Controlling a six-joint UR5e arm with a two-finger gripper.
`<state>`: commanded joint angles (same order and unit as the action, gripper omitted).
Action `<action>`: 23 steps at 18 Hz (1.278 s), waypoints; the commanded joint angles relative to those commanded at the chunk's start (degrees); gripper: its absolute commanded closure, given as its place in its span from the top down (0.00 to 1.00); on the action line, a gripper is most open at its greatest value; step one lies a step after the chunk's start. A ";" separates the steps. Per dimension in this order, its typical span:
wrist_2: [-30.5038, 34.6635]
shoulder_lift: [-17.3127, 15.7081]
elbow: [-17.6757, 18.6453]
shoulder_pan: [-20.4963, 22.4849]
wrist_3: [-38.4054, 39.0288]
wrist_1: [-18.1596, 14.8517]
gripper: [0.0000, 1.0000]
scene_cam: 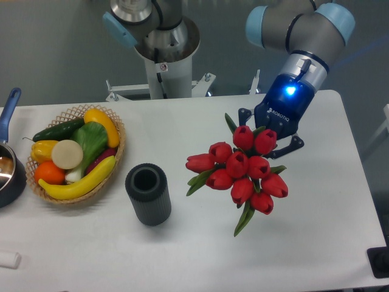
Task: Insert the flowers into the vase
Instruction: 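Hold the red tulip bunch in the gripper and start moving toward the black vase, then carry the tulips over the black vase, stems pointing down into its opening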
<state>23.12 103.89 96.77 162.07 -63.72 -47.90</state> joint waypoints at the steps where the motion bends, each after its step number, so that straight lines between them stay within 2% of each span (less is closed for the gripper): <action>1: 0.00 0.00 0.00 0.00 0.00 0.00 0.16; 4: 0.00 0.00 0.35 -0.09 0.00 1.14 0.16; 14: 0.00 0.09 0.61 -0.61 -0.79 1.67 0.16; 20: -0.17 0.53 0.70 -3.60 -2.10 1.93 0.16; 23: -5.33 0.62 2.01 -4.75 -4.74 2.02 0.16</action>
<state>17.78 104.50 98.78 157.32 -68.46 -45.88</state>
